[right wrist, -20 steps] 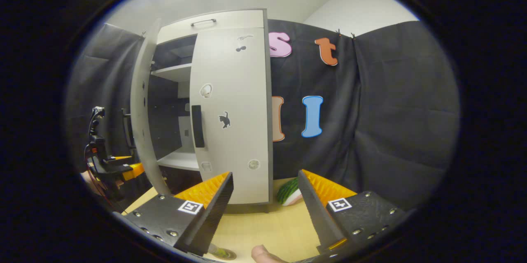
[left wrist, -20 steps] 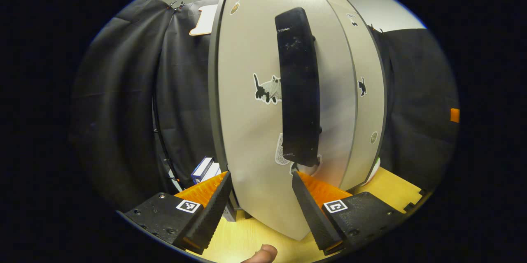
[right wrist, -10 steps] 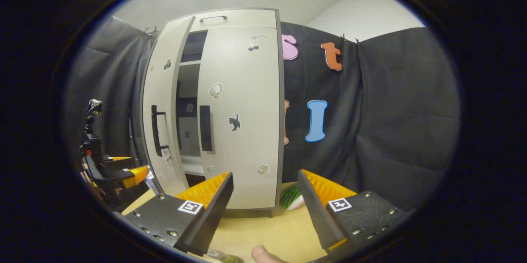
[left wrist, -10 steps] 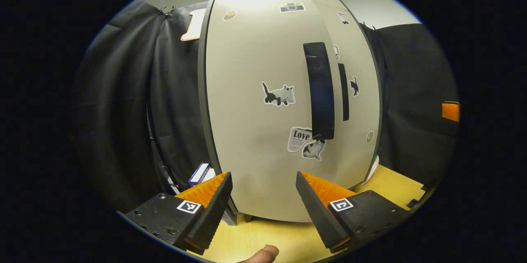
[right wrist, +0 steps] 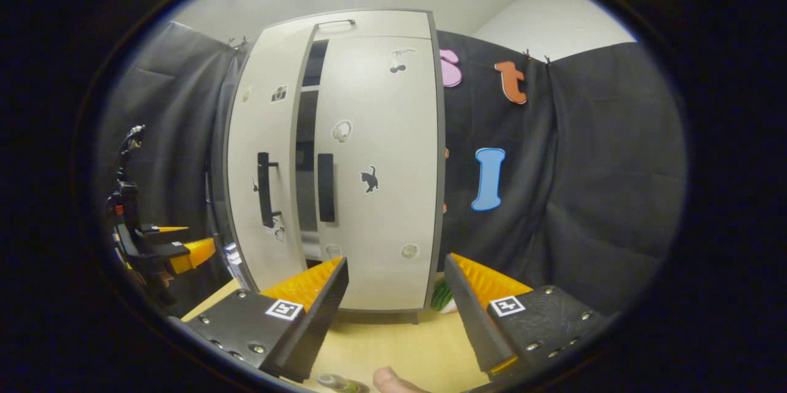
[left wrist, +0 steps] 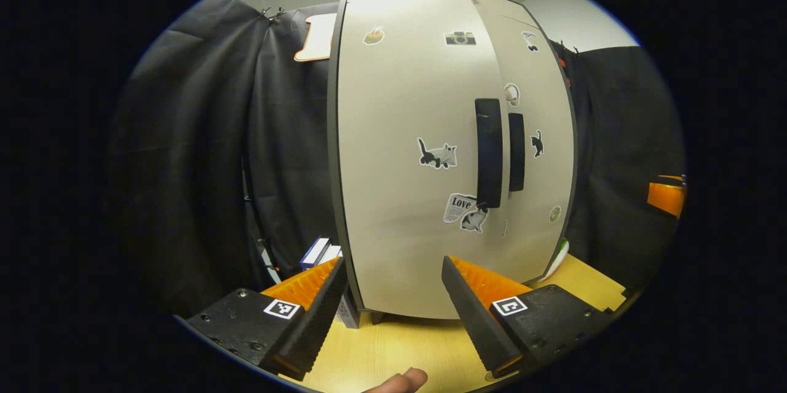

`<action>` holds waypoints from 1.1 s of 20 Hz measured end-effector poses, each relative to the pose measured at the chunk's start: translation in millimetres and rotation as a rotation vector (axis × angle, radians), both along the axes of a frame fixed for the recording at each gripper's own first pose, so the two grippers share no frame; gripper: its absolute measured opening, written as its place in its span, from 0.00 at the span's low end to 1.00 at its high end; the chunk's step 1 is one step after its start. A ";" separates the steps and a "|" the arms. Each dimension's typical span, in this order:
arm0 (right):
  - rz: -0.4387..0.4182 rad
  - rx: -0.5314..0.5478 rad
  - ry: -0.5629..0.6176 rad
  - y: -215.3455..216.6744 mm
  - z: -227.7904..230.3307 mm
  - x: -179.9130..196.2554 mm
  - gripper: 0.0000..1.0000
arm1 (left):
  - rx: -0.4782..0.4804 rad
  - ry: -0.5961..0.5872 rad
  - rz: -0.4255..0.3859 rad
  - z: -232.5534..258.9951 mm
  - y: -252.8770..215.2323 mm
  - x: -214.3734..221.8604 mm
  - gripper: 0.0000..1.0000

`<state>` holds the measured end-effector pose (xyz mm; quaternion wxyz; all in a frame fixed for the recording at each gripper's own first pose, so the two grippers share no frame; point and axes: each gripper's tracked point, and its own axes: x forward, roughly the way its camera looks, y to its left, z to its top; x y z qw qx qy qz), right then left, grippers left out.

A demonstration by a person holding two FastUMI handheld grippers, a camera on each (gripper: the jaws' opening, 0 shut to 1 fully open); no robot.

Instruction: Grasp the bottle in the cabinet with the left hand and place it on the coaster, then close the right door with the right hand and the left door with the left hand.

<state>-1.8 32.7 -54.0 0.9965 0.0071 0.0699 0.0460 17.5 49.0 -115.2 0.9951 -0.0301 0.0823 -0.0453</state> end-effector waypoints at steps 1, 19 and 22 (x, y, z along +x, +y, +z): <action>0.005 -0.004 -0.003 -0.5 2.8 -2.1 0.97 | -0.005 0.003 0.010 3.5 1.4 -8.1 0.98; 0.036 -0.012 -0.013 0.2 15.6 -42.6 0.92 | 0.013 0.001 0.085 43.7 12.2 -78.4 1.00; 0.028 -0.017 -0.022 -3.1 15.1 -43.5 0.95 | 0.028 0.026 0.067 31.3 4.1 -78.9 0.98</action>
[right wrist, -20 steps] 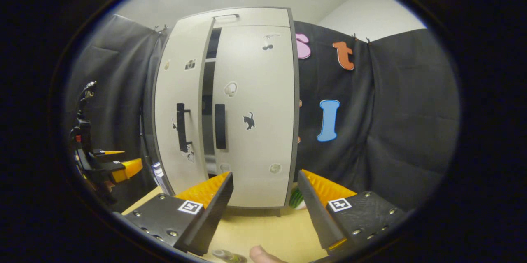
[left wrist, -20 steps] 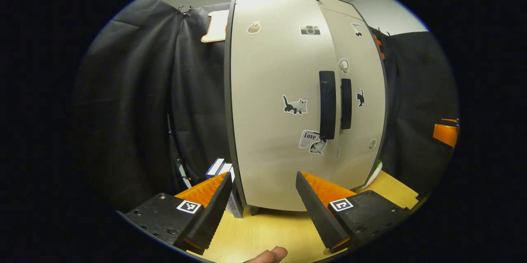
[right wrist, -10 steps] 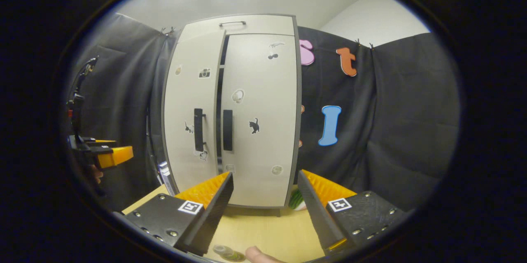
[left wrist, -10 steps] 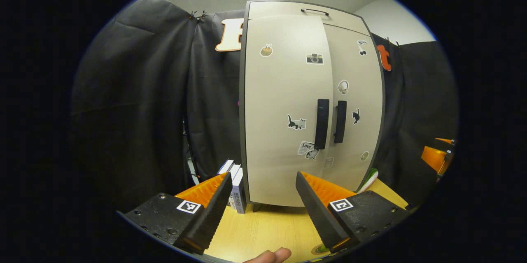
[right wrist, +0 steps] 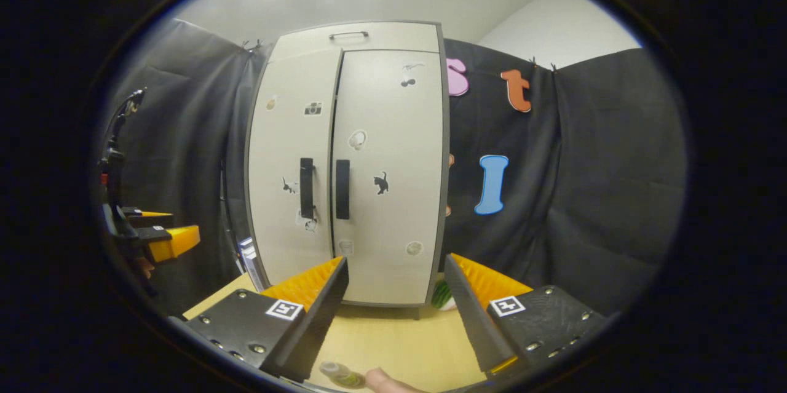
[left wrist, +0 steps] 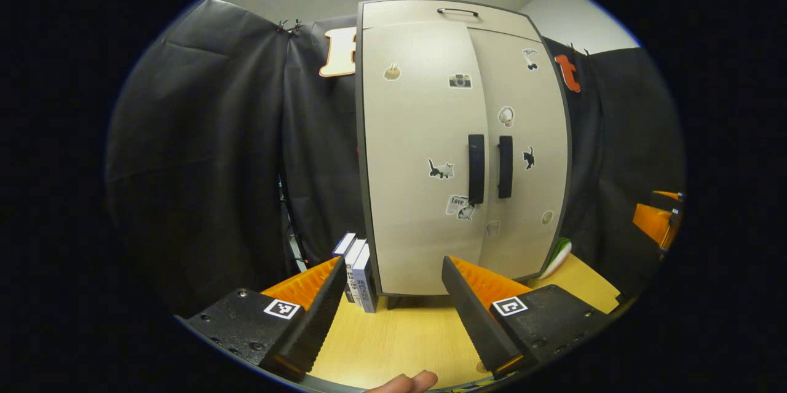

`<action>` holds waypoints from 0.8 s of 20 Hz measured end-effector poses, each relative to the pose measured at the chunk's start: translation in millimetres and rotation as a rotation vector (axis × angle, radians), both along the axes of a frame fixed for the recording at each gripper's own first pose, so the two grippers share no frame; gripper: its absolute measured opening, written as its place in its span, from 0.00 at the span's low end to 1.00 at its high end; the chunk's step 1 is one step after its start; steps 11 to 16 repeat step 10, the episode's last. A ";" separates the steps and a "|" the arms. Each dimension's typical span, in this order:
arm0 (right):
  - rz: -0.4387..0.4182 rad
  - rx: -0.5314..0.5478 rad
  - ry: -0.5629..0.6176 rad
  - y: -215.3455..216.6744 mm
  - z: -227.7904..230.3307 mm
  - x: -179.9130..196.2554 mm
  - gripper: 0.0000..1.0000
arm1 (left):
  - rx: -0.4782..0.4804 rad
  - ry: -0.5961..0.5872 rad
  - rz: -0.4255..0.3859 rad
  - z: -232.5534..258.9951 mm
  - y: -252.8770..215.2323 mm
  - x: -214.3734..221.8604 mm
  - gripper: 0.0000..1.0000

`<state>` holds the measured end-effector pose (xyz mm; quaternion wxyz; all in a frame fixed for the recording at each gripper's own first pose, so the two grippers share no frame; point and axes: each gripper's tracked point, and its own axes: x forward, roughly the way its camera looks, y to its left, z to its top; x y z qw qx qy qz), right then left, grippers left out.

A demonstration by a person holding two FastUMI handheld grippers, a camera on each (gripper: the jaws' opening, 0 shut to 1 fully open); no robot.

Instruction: Grasp the bottle in the cabinet with the left hand and place it on the coaster, then close the right door with the right hand and the left door with the left hand.

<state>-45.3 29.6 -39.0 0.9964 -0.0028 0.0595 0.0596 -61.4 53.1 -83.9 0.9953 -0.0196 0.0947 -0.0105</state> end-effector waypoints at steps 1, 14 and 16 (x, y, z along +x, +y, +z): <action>-0.012 0.002 -0.006 -3.2 0.8 0.8 0.95 | 0.004 -0.001 -0.008 -1.7 -3.1 0.6 0.98; -0.017 0.023 -0.044 -12.0 14.5 6.8 0.95 | -0.028 -0.067 -0.055 20.2 -29.2 8.6 0.98; -0.017 0.023 -0.044 -12.0 14.5 6.8 0.95 | -0.028 -0.067 -0.055 20.2 -29.2 8.6 0.98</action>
